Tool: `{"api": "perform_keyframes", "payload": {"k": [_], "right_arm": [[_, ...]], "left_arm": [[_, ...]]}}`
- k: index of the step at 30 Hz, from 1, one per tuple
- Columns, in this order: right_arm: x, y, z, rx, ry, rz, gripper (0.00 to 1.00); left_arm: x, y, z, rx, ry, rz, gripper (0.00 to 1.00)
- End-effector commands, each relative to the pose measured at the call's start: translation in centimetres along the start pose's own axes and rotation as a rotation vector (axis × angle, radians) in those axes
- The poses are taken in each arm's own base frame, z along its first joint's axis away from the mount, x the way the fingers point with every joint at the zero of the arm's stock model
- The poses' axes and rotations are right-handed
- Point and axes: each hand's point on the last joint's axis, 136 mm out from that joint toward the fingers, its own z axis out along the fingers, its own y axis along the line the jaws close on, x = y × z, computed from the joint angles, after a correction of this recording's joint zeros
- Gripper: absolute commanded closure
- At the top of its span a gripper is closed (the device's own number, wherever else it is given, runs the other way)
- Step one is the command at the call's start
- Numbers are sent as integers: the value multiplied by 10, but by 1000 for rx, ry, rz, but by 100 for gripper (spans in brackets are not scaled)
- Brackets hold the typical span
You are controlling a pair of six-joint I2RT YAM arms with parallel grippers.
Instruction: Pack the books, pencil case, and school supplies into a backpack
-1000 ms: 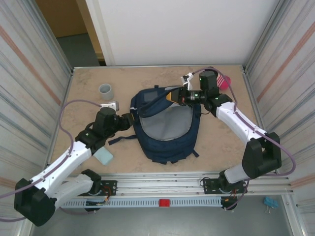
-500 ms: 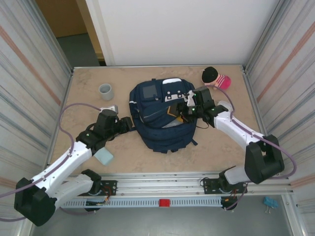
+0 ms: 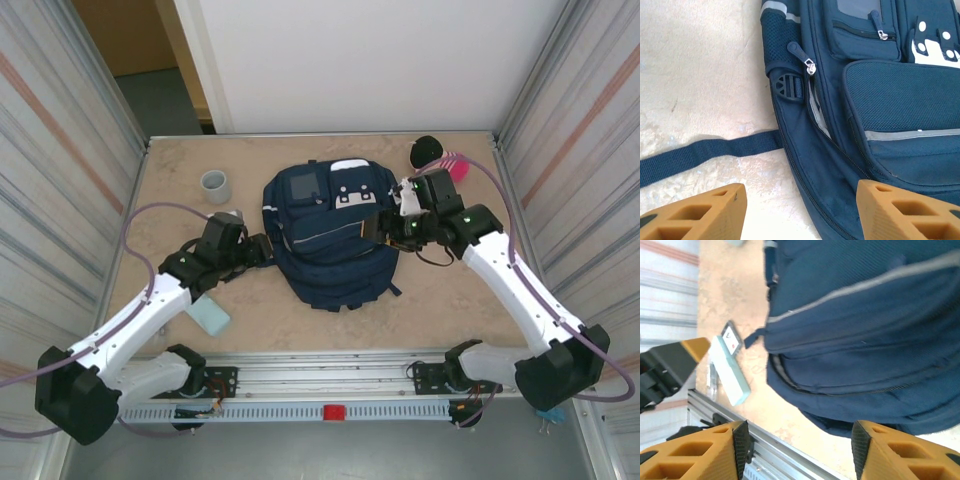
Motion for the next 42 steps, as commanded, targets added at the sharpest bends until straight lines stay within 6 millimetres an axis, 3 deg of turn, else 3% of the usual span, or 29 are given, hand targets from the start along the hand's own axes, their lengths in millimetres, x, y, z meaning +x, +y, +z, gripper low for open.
{"api": "perform_keyframes", "payload": {"k": [1, 5, 8, 12, 13, 17, 19, 21, 23, 27, 29, 32, 38, 42], "right_arm": [[5, 24, 5, -89, 36, -99, 43], [-7, 44, 45, -192, 55, -98, 45], [-20, 38, 80, -183, 30, -51, 45], [-26, 2, 123, -130, -57, 21, 45], [-25, -15, 132, -91, -96, 43, 45], [-21, -72, 160, 19, -144, 86, 45], [-18, -84, 169, 34, -123, 53, 45], [-22, -79, 165, 25, -129, -7, 43], [-32, -61, 150, 6, -161, -88, 42], [-52, -5, 101, -49, -253, -267, 39], [-51, 22, 78, -66, -304, -348, 39], [-42, 47, 61, -117, -337, -383, 39], [-13, 52, 77, -163, -286, -369, 38], [2, 49, 93, -173, -227, -358, 38]], "left_arm": [[4, 3, -8, -3, 20, -50, 40], [8, 11, -15, -11, 6, -53, 40], [7, 13, -22, -7, -6, -47, 40], [5, 14, -27, 1, -16, -40, 39], [6, 14, -26, 5, -14, -42, 38], [9, 19, -24, -1, -13, -58, 34], [11, 21, -22, -9, -5, -68, 29], [14, 26, -23, -25, 6, -85, 26], [19, 33, -25, -52, 21, -110, 23], [34, 60, -34, -144, 62, -177, 14], [43, 80, -40, -200, 69, -225, 8], [52, 103, -45, -237, 62, -310, 1], [70, 140, -41, -295, 56, -489, 1], [79, 164, -52, -438, 25, -604, 1]]}}
